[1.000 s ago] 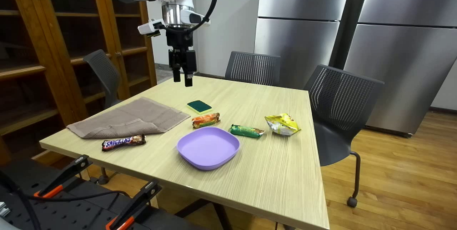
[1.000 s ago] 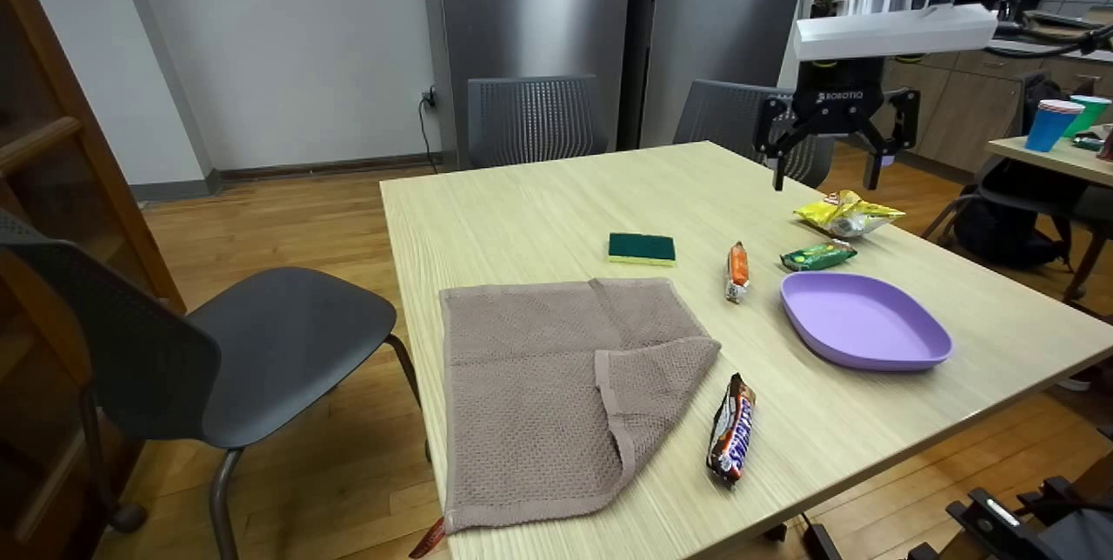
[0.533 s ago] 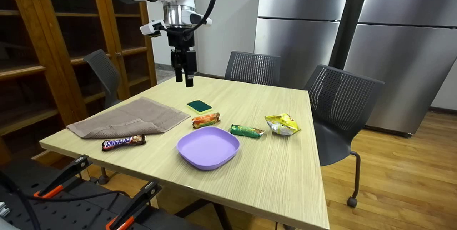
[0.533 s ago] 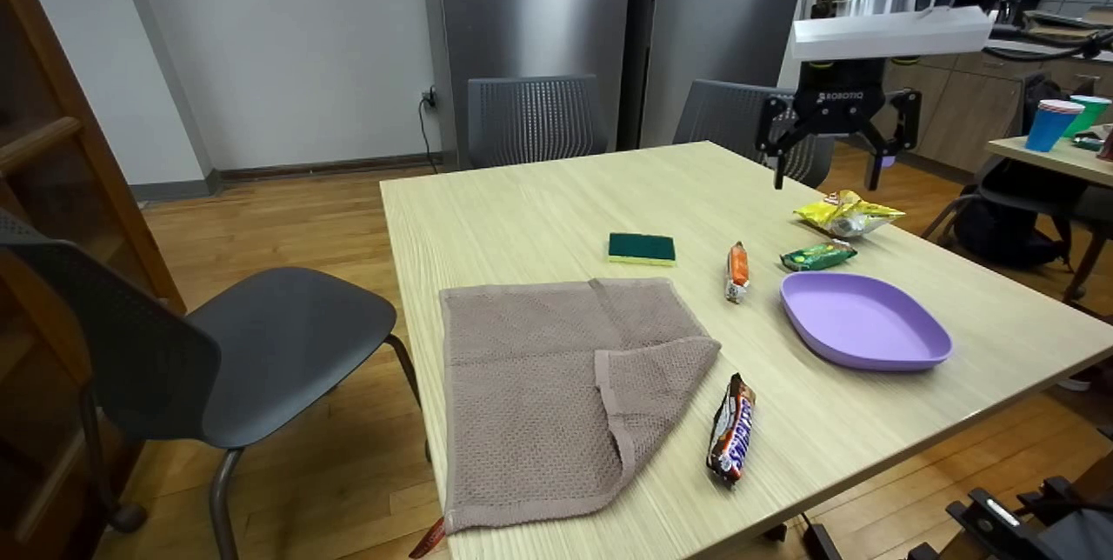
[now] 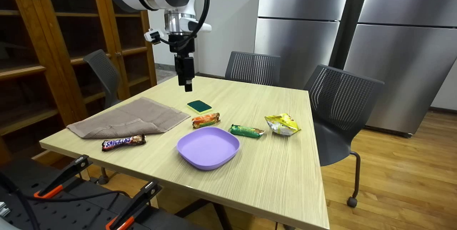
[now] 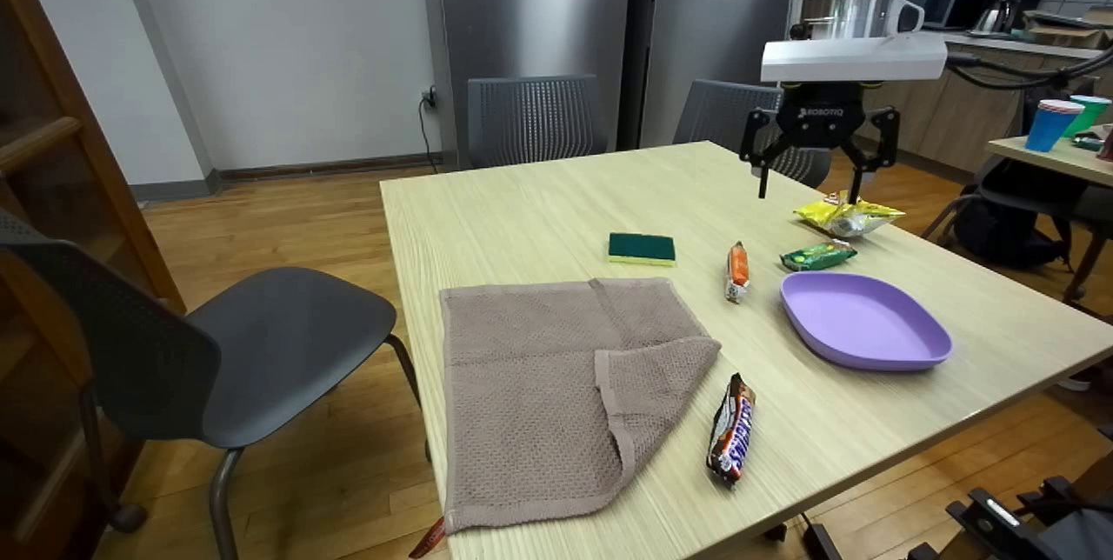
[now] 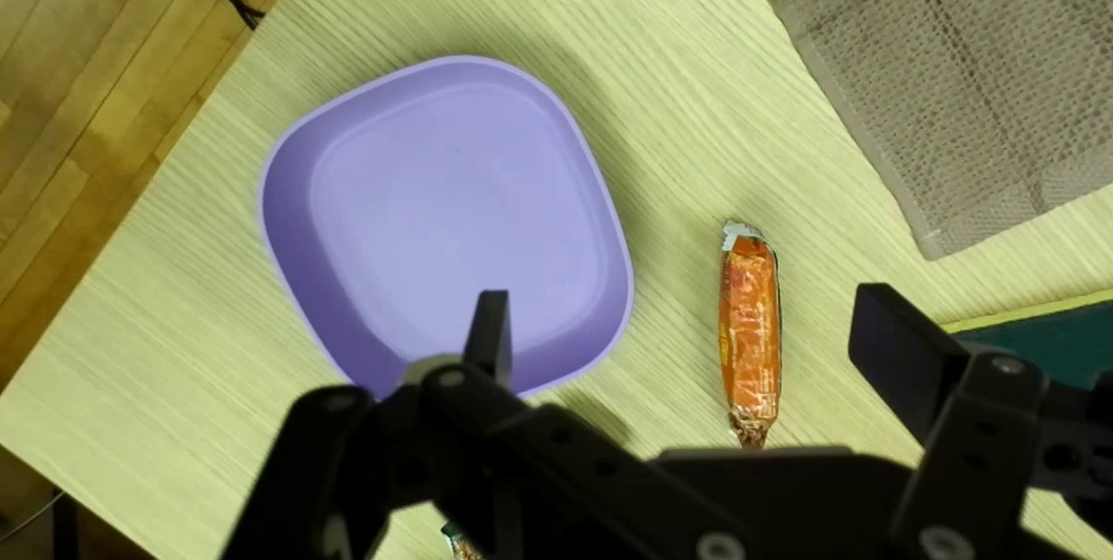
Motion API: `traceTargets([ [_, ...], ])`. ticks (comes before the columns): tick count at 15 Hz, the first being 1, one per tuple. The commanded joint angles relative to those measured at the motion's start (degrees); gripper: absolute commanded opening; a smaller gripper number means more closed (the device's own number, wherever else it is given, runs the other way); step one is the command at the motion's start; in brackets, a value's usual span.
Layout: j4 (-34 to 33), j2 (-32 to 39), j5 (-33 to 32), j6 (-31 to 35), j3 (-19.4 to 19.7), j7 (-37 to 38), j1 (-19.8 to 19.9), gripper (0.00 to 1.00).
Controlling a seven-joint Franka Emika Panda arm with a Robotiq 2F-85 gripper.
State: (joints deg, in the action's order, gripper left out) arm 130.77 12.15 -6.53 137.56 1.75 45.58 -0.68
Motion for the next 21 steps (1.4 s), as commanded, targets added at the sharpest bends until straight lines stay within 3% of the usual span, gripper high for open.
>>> traceTargets([
  [1, -3.7, 3.9, 0.1, 0.9, 1.2, 2.2, -1.6, 1.00],
  [21, -25.6, 27.0, 2.3, -1.7, 5.4, 1.4, -4.6, 1.00],
])
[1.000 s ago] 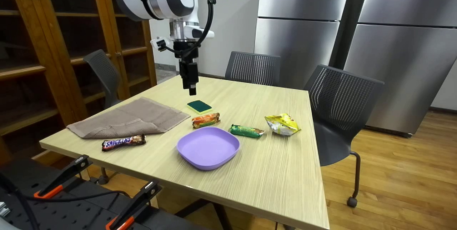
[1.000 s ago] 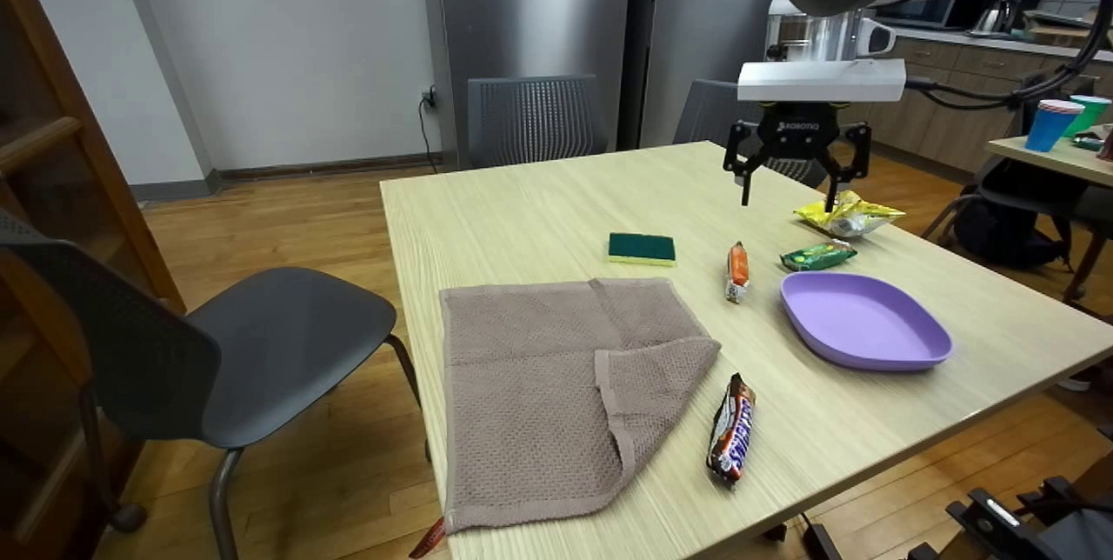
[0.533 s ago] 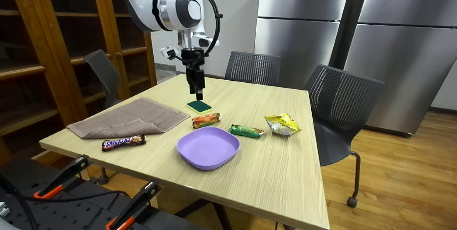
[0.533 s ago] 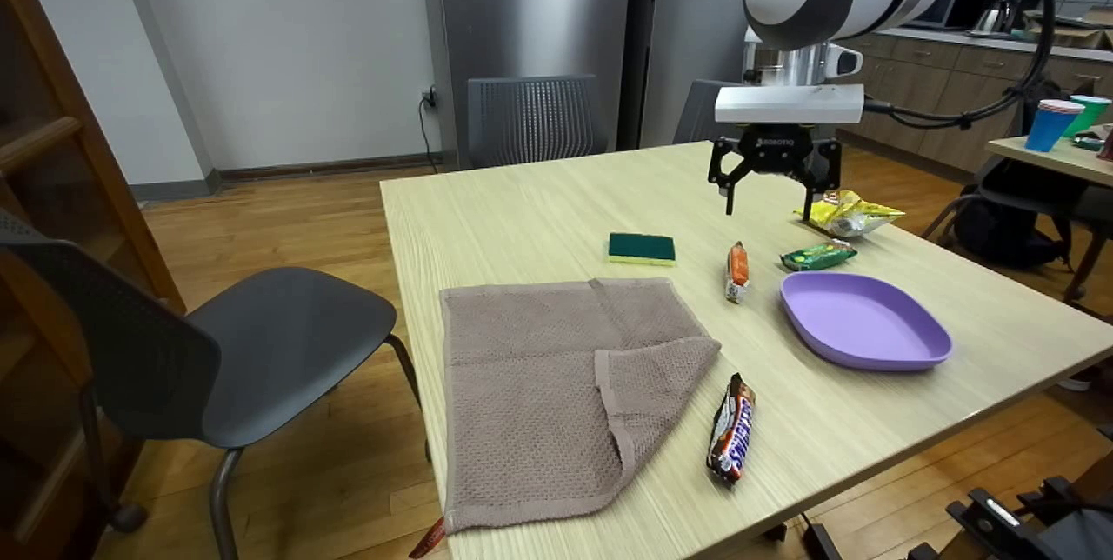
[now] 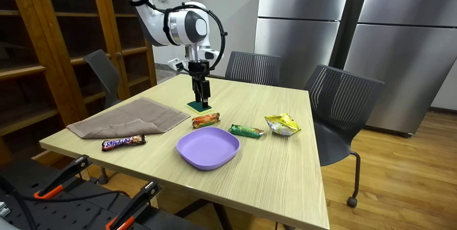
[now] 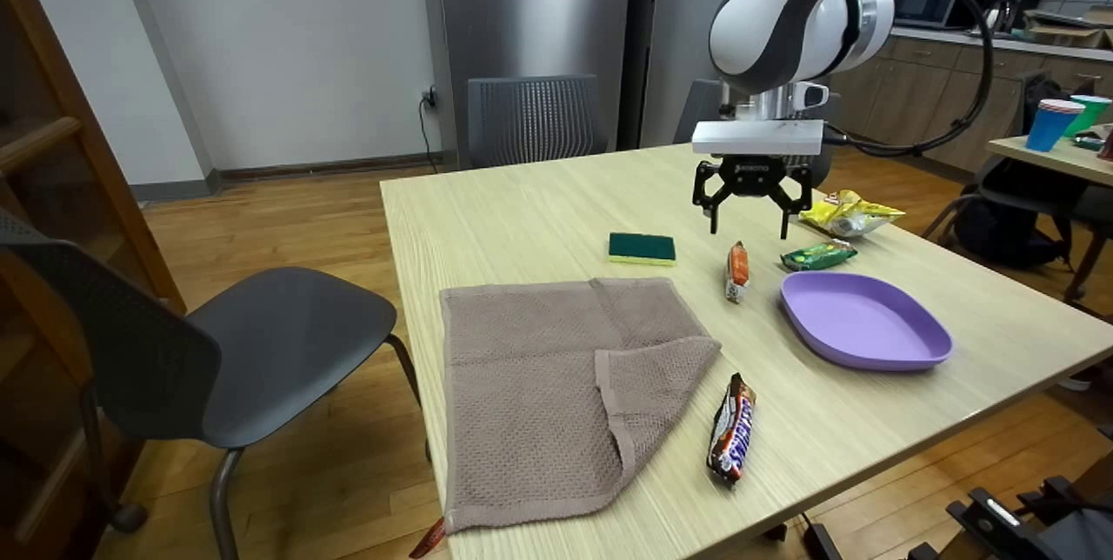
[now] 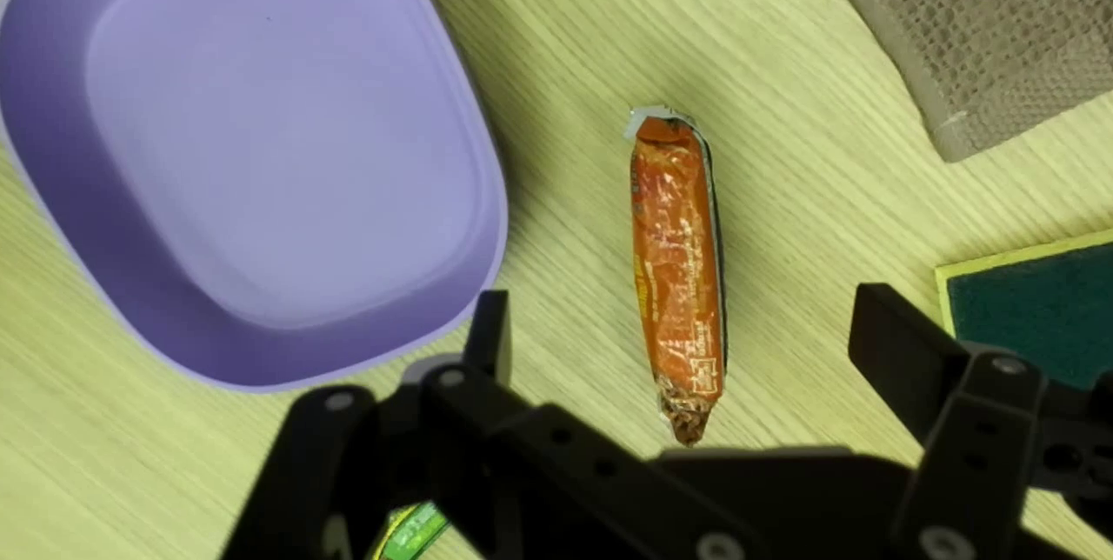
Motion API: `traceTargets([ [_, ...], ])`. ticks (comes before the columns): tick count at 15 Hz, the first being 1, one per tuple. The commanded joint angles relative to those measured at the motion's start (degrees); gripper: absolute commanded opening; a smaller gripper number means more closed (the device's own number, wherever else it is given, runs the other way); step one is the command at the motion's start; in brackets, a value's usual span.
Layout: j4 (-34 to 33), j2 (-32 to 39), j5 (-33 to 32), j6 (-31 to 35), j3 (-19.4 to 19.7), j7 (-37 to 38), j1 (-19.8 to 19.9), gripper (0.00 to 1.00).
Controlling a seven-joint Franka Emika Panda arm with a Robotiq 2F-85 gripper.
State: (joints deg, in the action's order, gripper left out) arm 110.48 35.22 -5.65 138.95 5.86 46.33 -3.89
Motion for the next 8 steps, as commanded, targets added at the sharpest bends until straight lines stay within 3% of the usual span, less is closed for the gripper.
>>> traceTargets([
  [1, -6.5, 5.1, 1.7, -3.4, 1.4, 0.7, -1.5, 1.00],
  [8, -13.7, 12.2, 4.5, -5.6, 2.2, 1.9, -2.0, 1.00],
])
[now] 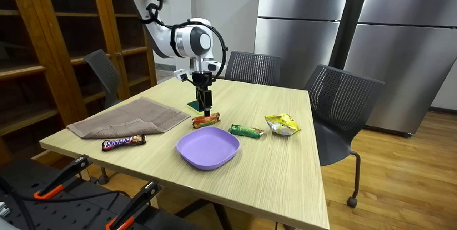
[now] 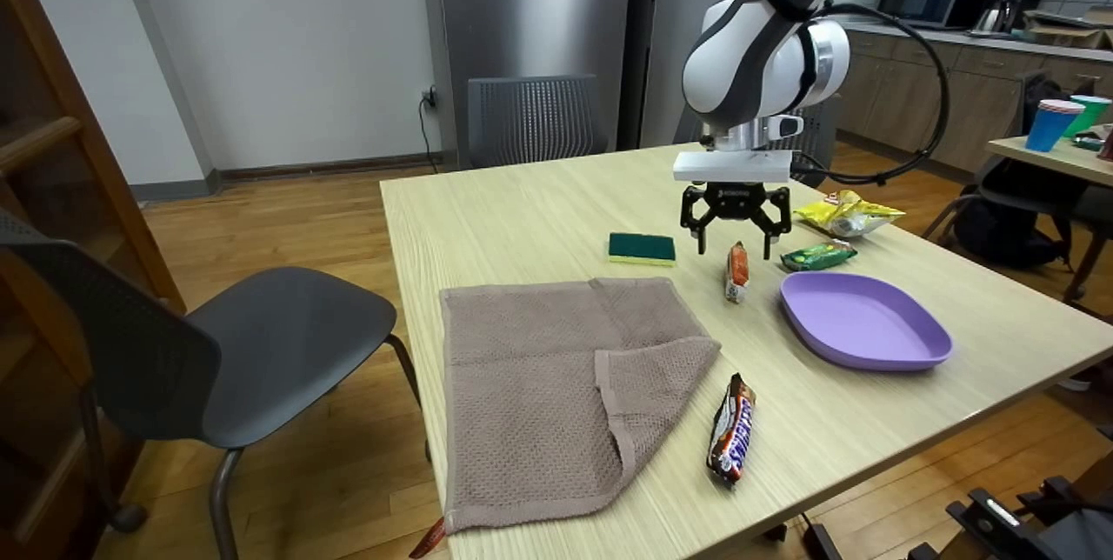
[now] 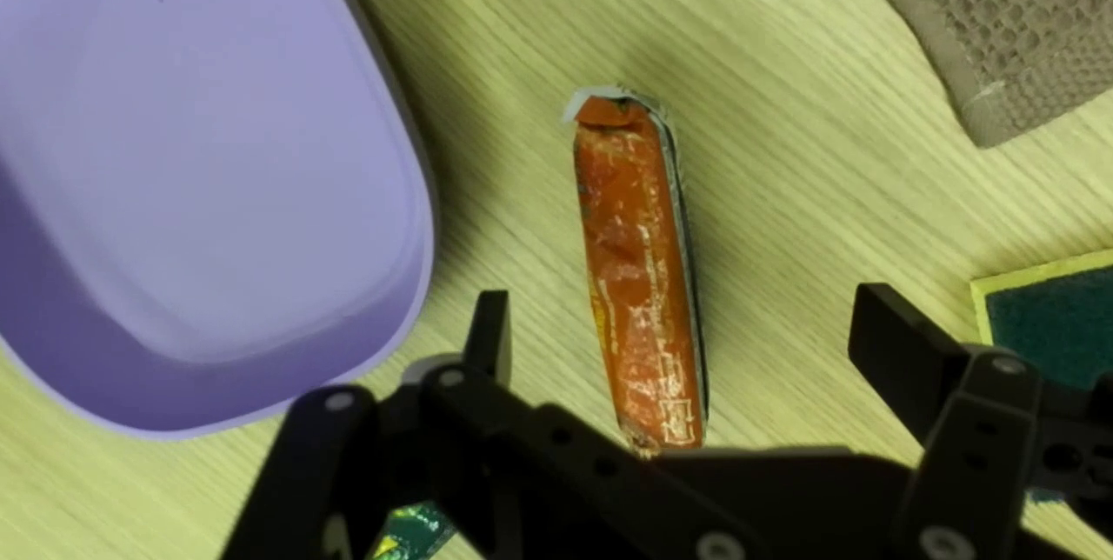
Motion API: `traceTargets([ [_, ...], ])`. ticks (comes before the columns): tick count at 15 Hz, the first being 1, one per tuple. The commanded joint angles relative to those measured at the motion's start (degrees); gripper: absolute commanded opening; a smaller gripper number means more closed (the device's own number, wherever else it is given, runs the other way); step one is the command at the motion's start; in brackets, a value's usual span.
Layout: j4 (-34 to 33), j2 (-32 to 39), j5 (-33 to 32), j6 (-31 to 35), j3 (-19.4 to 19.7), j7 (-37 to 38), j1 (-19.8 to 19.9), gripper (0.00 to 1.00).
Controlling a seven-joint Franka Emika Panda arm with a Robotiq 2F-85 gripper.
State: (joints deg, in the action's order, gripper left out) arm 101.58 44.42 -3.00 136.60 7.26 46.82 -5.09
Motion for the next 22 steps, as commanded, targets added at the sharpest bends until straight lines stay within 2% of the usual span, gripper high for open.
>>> traceTargets([
  [1, -5.6, 3.8, 2.5, -3.6, 0.8, 1.6, -0.7, 1.00],
  [13, -10.1, 7.3, 6.8, -7.1, 1.6, 1.5, 0.2, 1.00],
  [14, -10.0, 7.2, 6.8, -7.1, 1.7, 1.4, 0.2, 0.75],
  [15, -10.0, 7.2, 6.8, -7.2, 1.7, 1.3, 0.2, 0.74],
  [22, -9.0, 6.3, 7.0, -6.9, 1.8, 1.2, 0.5, 0.18],
])
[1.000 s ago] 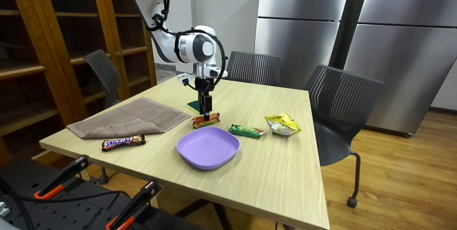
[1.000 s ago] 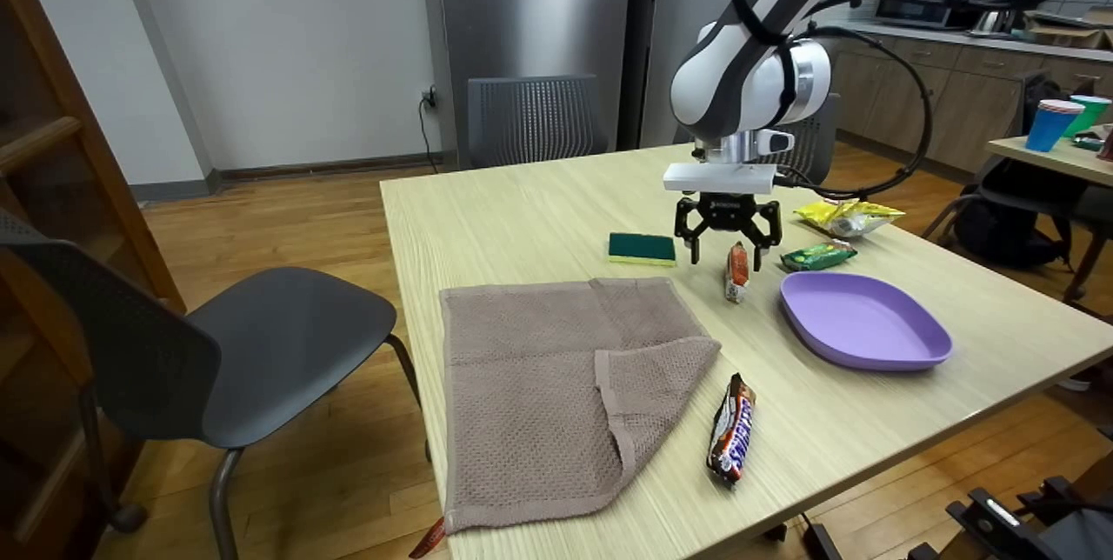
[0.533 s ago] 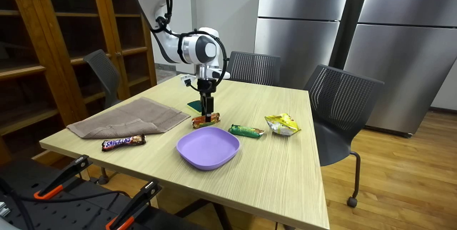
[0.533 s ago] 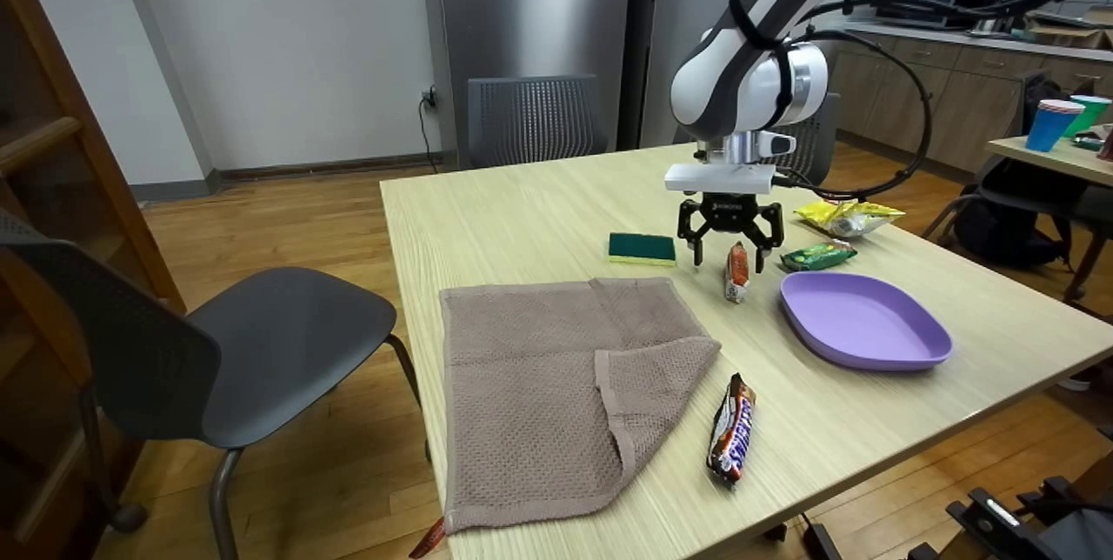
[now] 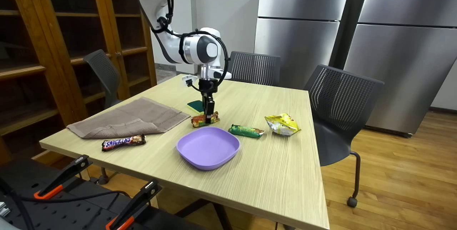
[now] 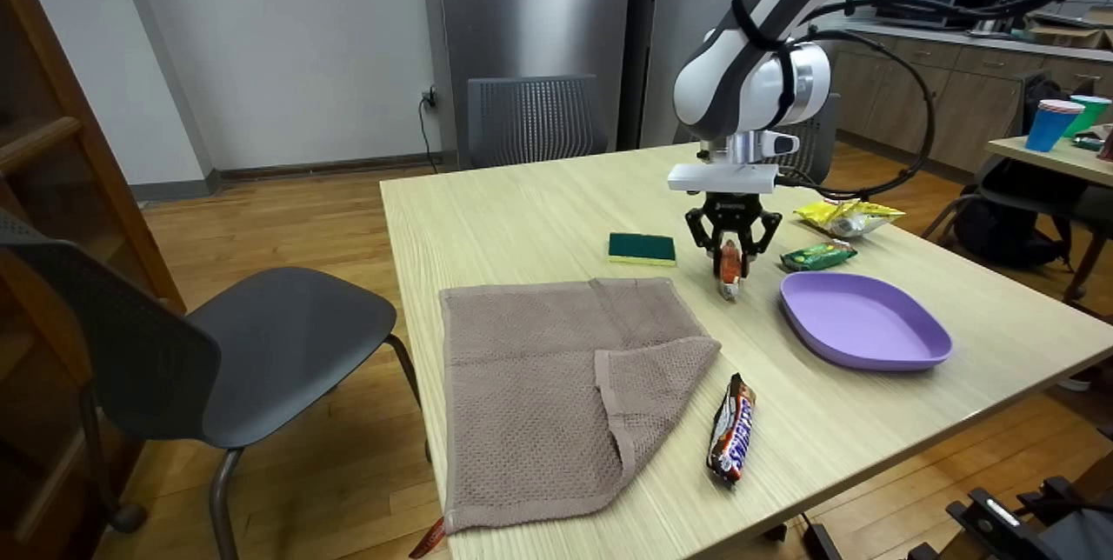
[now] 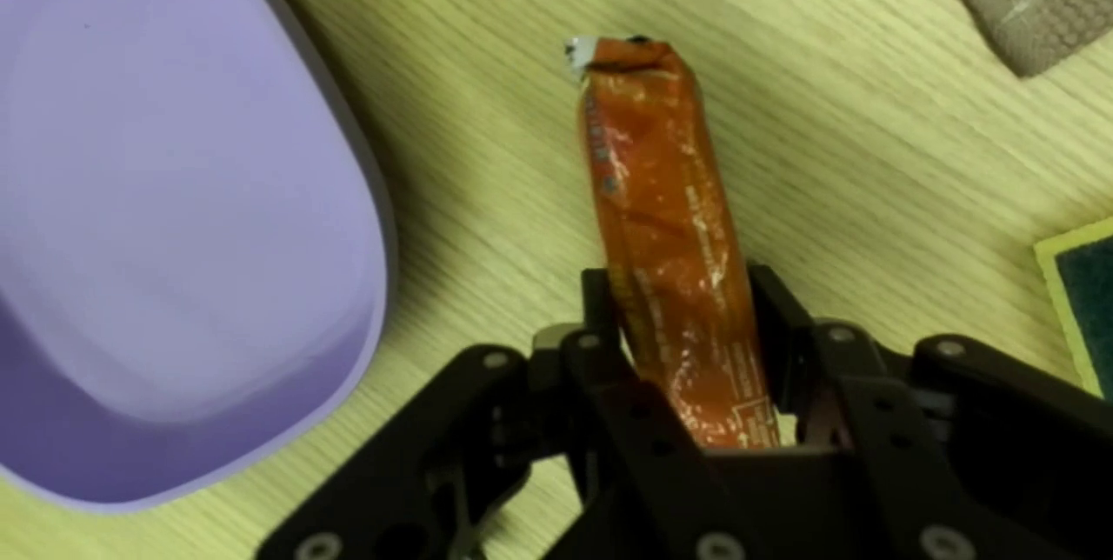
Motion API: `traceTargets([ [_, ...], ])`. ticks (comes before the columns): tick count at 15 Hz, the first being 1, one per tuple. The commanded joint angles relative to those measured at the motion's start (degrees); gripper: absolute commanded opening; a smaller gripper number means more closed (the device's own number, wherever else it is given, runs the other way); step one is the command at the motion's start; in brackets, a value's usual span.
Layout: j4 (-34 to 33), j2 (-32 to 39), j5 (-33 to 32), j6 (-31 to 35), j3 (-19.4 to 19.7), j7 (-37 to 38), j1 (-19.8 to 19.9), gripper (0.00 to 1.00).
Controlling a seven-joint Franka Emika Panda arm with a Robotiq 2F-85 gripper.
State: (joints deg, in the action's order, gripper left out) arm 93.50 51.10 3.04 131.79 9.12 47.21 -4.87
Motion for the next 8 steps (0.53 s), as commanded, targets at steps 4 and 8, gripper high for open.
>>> traceTargets([
  [4, 0.4, -1.7, 1.3, -1.3, 0.0, 1.2, 0.2, 0.07],
  [8, 3.2, -4.3, 1.6, 0.2, 0.1, 1.4, 0.0, 0.07],
])
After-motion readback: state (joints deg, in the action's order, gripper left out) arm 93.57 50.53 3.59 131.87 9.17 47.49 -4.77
